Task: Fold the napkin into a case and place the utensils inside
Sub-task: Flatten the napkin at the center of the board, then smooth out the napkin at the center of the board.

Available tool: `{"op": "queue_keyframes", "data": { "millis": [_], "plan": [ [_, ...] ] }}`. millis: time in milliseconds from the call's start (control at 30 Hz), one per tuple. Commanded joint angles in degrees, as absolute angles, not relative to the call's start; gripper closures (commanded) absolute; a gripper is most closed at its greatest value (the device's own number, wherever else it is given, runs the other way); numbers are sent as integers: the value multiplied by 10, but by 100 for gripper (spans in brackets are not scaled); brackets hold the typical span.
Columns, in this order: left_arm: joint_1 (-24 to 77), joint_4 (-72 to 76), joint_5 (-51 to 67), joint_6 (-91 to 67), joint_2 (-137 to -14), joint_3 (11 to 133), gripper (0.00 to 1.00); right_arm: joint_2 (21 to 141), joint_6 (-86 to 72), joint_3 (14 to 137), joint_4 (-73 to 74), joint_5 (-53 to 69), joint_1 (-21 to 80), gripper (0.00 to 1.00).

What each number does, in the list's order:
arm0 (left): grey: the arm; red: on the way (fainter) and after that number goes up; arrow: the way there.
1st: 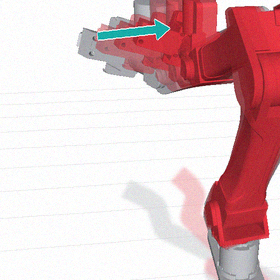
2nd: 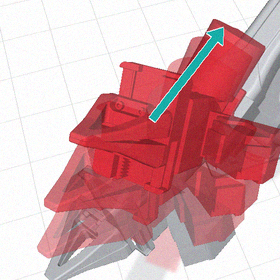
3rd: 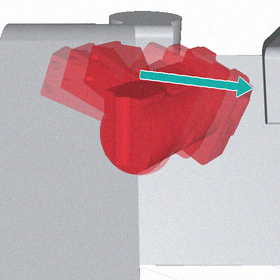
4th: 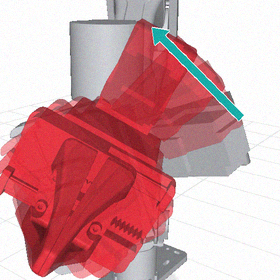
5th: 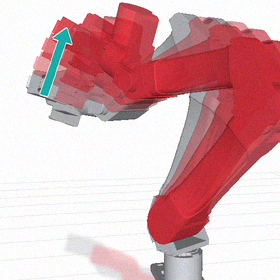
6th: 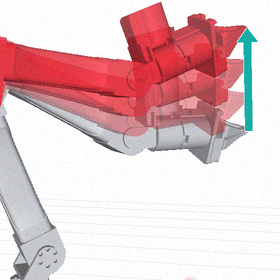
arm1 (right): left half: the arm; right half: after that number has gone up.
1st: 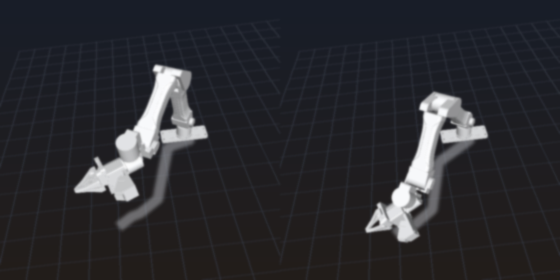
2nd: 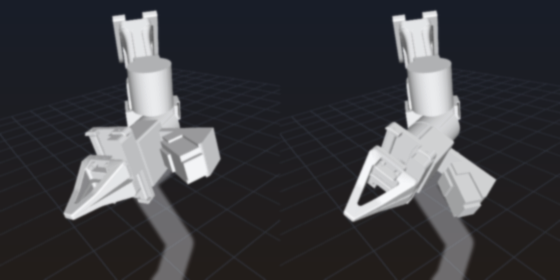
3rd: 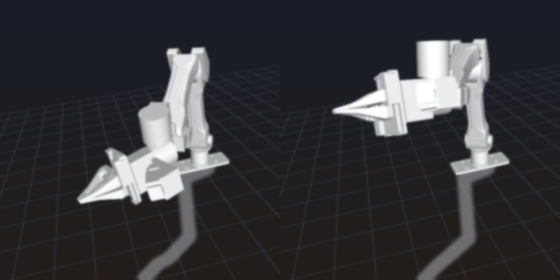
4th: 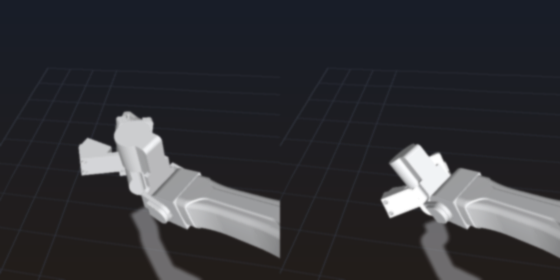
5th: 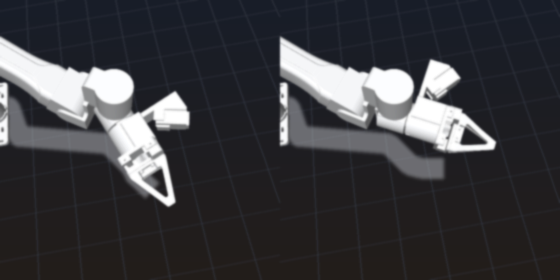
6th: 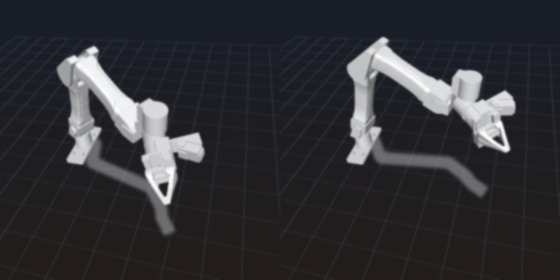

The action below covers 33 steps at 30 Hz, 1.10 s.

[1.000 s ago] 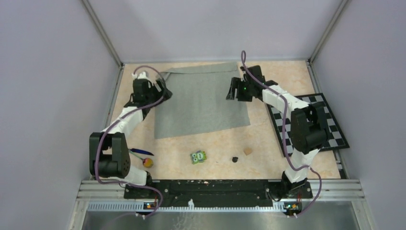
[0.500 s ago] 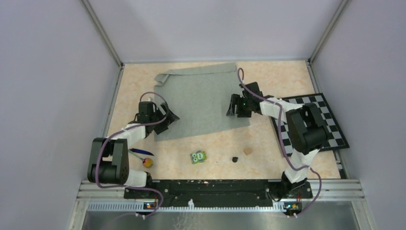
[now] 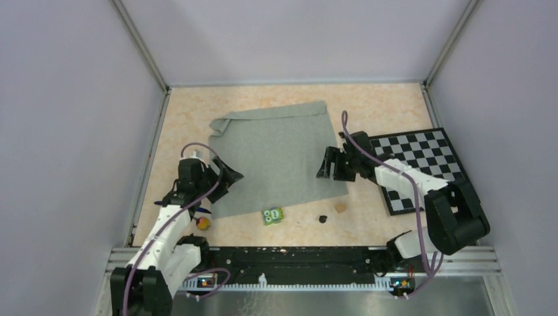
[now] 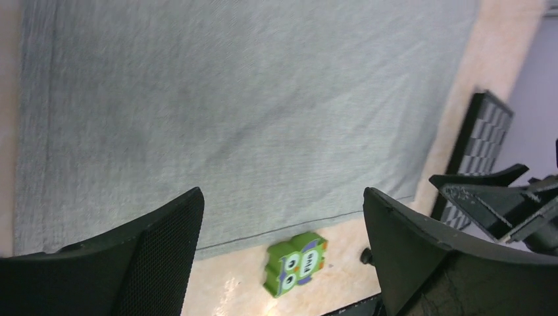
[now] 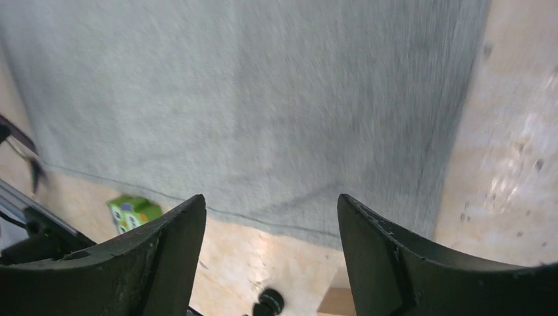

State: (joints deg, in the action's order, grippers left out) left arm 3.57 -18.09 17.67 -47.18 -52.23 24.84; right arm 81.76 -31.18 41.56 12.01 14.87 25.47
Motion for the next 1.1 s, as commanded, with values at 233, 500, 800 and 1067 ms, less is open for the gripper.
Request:
{"op": "queue_keyframes", "data": {
  "millis": [233,500,800,1067],
  "plan": [
    [26,130,22,-540,-648,366,2,1021,-446,708,-41,144,168,26],
    [-35,121,-8,-510,-886,532,15,1198,-455,865,-47,157,132,33],
    [-58,38,17,-365,-1069,712,36,1312,-437,965,-38,174,115,45],
    [-60,29,45,-350,-1136,766,32,1339,-449,982,-61,168,114,49]
  ]
}}
